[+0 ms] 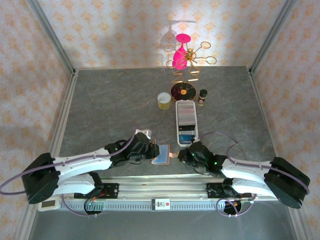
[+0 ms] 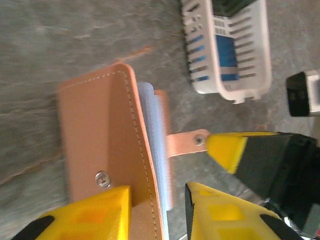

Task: Put the credit cards into the card holder

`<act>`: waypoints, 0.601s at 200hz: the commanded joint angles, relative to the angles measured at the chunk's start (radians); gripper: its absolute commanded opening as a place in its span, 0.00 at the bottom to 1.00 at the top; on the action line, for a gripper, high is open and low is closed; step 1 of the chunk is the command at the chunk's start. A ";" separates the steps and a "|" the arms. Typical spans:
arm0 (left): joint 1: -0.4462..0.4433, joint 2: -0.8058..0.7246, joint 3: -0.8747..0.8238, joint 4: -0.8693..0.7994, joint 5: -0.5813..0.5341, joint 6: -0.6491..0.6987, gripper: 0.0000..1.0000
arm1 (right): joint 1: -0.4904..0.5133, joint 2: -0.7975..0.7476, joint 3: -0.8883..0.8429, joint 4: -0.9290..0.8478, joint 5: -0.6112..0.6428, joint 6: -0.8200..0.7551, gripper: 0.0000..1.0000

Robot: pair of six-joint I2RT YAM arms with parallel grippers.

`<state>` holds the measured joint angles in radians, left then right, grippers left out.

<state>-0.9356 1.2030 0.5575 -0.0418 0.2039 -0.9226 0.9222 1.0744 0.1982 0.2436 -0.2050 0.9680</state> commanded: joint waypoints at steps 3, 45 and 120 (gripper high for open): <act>-0.024 0.102 0.029 0.131 0.054 -0.004 0.33 | 0.010 -0.038 0.020 -0.015 0.038 -0.010 0.00; -0.032 0.201 -0.022 0.250 0.038 -0.031 0.19 | 0.018 -0.129 0.022 -0.048 0.051 -0.020 0.00; -0.034 0.093 -0.173 0.225 -0.042 -0.081 0.00 | 0.027 -0.082 0.088 -0.017 -0.004 -0.061 0.00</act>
<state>-0.9672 1.2819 0.4236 0.1841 0.1970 -0.9794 0.9421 0.9802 0.2344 0.2165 -0.2028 0.9382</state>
